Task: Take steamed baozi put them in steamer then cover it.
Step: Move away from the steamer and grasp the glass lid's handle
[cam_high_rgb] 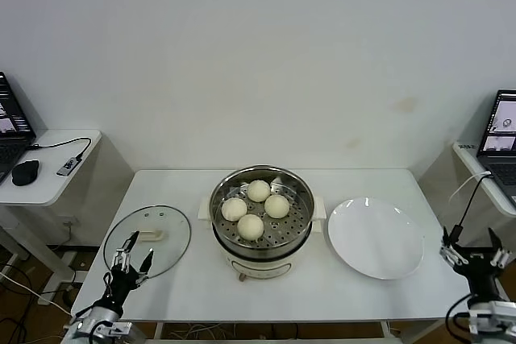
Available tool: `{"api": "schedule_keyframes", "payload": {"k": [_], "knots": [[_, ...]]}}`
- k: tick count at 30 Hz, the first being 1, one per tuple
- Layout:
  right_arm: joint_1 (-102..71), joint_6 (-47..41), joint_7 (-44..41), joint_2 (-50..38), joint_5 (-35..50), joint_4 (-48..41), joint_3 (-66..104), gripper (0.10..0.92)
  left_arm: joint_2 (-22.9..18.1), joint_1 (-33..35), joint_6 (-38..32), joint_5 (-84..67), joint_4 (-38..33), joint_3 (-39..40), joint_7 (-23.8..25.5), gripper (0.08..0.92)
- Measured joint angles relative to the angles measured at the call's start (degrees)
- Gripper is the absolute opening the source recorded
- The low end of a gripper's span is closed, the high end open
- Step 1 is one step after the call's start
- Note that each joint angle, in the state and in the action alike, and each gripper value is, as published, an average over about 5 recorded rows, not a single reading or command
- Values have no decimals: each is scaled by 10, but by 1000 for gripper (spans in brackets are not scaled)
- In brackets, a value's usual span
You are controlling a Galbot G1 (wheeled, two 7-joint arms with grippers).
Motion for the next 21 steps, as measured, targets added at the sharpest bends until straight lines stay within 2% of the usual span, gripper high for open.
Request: {"api": "schedule_keyframes", "payload": {"k": [9,21], "knots": [[-11,3,10,32,-16,-6,19,823,26,-88,14,75,87,27,6,823],[-17,2,14,47,-27,-15,31,823,24,-173,19,116,177,62,12,823]]}}
